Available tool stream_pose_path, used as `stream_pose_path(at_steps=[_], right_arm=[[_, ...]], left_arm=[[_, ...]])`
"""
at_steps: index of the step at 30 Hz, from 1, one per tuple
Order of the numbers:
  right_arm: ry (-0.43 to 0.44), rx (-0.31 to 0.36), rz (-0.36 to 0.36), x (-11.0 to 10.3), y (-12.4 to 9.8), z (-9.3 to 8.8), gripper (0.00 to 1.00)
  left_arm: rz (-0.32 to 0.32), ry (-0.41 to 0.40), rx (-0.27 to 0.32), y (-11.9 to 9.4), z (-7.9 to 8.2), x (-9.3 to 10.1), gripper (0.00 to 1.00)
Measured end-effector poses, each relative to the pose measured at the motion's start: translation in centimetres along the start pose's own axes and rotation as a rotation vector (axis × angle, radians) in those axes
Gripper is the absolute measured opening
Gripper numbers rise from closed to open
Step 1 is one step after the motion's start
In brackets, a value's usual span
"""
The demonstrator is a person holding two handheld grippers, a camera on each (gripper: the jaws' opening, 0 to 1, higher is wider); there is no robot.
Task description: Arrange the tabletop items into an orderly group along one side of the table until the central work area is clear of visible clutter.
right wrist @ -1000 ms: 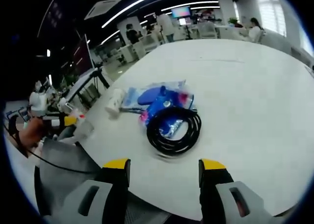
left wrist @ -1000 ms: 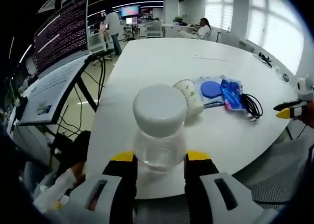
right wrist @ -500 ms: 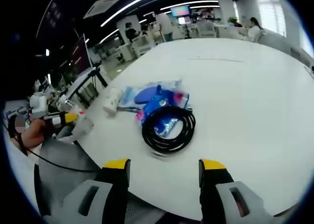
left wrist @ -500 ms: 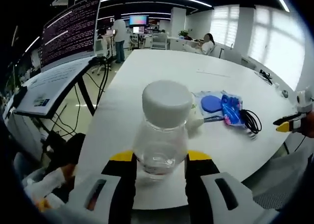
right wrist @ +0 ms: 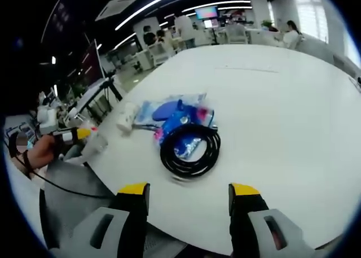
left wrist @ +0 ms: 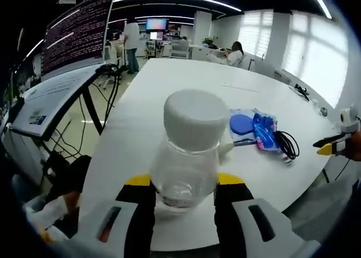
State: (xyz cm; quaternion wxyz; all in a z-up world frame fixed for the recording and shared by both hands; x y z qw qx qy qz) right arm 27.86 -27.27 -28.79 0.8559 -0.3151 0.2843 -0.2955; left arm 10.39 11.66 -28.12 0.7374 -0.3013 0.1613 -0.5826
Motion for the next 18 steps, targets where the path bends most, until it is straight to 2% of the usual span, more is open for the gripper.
stream_pose_path(at_steps=[6, 15, 18], right_arm=[[-0.003, 0.009, 0.004, -0.4, 0.2, 0.6, 0.57], [-0.003, 0.004, 0.014, -0.6, 0.5, 0.7, 0.57], [0.001, 0.003, 0.012, -0.4, 0.5, 0.6, 0.57]], left_arm=[[-0.008, -0.014, -0.026, 0.7, 1.2, -0.2, 0.38], [-0.017, 0.001, -0.009, 1.9, 3.5, -0.8, 0.38], [-0.018, 0.010, -0.008, 2.7, 4.7, -1.2, 0.38]])
Point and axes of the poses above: the point that each gripper's makers call its tool centre point, and the gripper's own axes: y roughly forward along the fingers, x roughly to its right, z roughly out of its top, the point moved 8 cm from there along -y, roughly backward along the fingers, and after that the axes turned 1 degree about y, right-handed, at the moved point
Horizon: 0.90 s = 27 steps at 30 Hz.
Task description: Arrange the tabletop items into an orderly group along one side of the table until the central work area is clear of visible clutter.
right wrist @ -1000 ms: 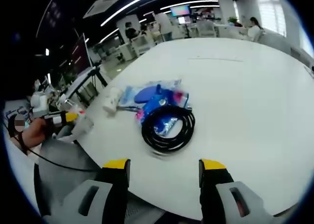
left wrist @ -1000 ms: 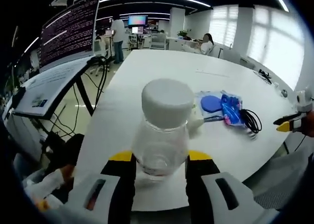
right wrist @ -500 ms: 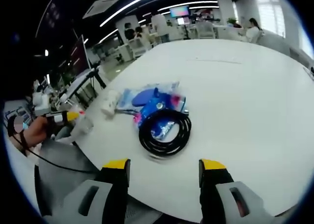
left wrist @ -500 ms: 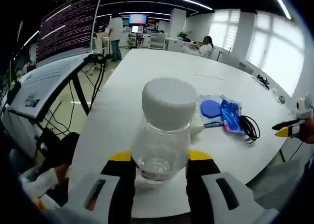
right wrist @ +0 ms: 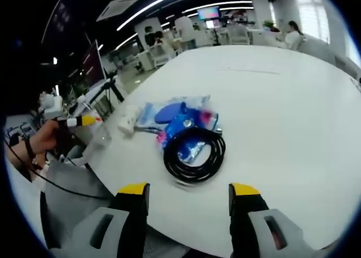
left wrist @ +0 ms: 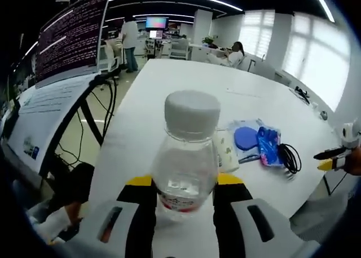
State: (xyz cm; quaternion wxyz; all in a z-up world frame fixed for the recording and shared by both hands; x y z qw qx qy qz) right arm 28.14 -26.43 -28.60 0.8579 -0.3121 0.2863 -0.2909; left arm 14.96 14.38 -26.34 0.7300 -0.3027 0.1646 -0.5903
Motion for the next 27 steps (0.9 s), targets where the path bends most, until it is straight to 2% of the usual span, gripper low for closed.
stream_pose_path(at_steps=[15, 17, 27], right_arm=[[0.028, -0.002, -0.026, 0.9, -0.2, -0.3, 0.57], [0.032, -0.003, -0.028, 1.0, -0.2, -0.3, 0.57], [0.049, -0.006, -0.039, 1.2, -0.5, -0.4, 0.57]], left_arm=[[-0.010, -0.015, 0.023, 3.9, 4.1, -1.3, 0.37], [-0.014, -0.013, 0.024, 4.3, 4.5, -0.8, 0.37], [-0.031, -0.020, 0.027, 7.1, 6.7, -0.9, 0.37]])
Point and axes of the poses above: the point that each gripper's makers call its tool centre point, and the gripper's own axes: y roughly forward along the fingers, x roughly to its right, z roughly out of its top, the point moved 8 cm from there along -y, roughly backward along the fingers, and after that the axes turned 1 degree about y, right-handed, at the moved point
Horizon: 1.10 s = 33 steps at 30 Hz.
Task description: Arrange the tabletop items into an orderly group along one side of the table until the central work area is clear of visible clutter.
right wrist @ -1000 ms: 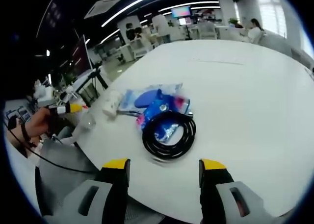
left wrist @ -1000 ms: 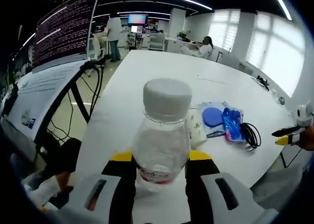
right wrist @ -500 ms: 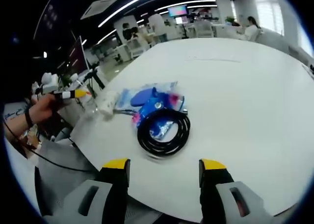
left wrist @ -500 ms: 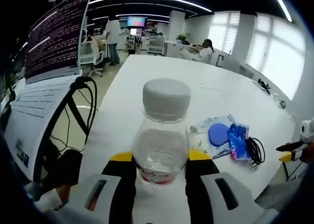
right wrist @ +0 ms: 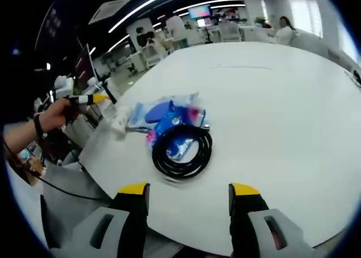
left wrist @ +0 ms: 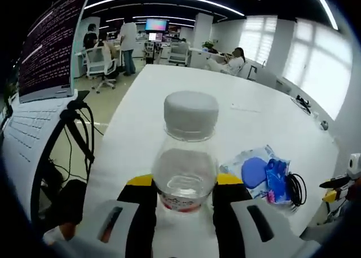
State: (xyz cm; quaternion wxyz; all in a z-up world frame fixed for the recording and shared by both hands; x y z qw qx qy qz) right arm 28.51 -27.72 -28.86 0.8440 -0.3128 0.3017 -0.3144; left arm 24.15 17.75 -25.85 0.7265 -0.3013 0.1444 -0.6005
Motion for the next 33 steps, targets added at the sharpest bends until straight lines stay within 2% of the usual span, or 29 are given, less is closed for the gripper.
stream_pose_path(at_steps=[8, 13, 21, 24, 28, 33], right_arm=[[0.008, -0.011, -0.001, 0.3, 0.2, -0.3, 0.57], [0.009, -0.018, 0.002, 0.3, 0.4, -0.3, 0.58], [0.008, -0.025, 0.007, -0.1, 0.9, -0.3, 0.58], [0.006, -0.028, 0.008, -0.3, 0.9, -0.3, 0.58], [0.008, -0.030, 0.004, -0.2, 0.9, -0.2, 0.58], [0.008, -0.035, 0.001, 0.0, 1.0, -0.3, 0.58]], left_arm=[[0.013, -0.017, 0.001, 1.8, 1.1, 0.1, 0.37], [0.021, -0.025, 0.001, 4.3, 2.4, -0.6, 0.37], [0.057, -0.024, 0.028, 6.6, 4.0, -0.3, 0.38], [0.084, -0.008, 0.030, 6.8, 3.5, 0.6, 0.38], [0.127, -0.012, 0.009, 7.0, 2.7, 0.7, 0.38], [0.196, 0.002, 0.076, 7.2, 2.3, 1.2, 0.38]])
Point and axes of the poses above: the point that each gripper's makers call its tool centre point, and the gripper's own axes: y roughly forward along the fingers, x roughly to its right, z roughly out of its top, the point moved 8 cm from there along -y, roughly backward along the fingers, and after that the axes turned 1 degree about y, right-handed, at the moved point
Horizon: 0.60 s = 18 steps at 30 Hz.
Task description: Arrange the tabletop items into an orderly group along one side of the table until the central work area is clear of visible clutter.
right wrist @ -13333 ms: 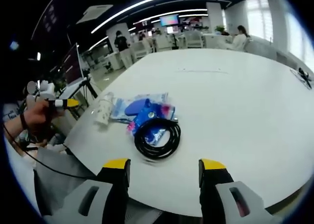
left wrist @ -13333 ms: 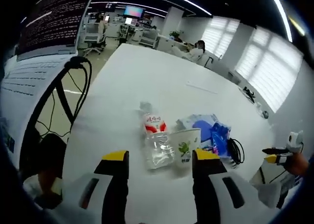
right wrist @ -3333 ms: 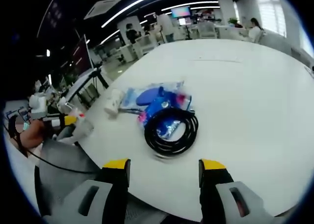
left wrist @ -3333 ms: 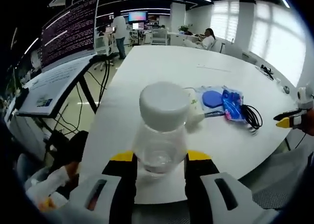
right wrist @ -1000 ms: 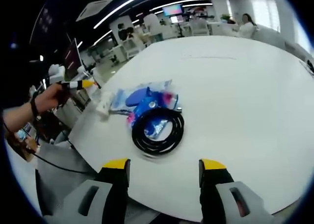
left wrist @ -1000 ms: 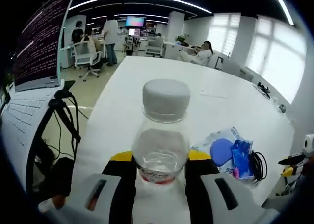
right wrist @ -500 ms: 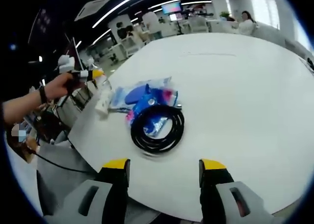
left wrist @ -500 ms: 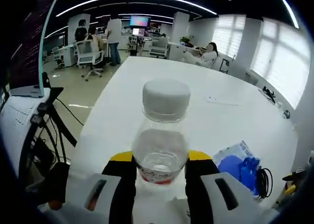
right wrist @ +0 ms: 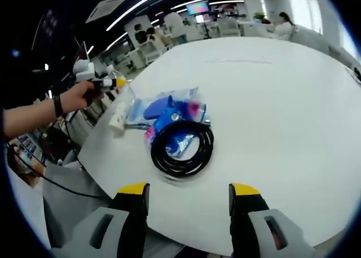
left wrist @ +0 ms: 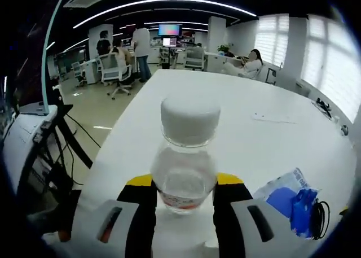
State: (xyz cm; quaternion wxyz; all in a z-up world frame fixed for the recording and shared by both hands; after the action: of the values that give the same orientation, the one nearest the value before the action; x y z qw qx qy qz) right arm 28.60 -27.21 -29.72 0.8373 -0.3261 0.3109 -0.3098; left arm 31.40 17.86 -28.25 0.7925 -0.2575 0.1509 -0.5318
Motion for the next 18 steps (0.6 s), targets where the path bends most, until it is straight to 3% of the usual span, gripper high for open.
stream_pose_path(at_steps=[11, 18], right_arm=[[0.005, 0.010, 0.003, -0.2, 0.1, 0.3, 0.58], [0.009, 0.023, 0.011, -0.3, 0.4, 0.6, 0.58]], left_arm=[[0.028, -0.048, 0.006, 0.1, 0.2, 0.2, 0.38], [-0.008, -0.127, -0.020, -0.1, 0.3, -0.7, 0.40]])
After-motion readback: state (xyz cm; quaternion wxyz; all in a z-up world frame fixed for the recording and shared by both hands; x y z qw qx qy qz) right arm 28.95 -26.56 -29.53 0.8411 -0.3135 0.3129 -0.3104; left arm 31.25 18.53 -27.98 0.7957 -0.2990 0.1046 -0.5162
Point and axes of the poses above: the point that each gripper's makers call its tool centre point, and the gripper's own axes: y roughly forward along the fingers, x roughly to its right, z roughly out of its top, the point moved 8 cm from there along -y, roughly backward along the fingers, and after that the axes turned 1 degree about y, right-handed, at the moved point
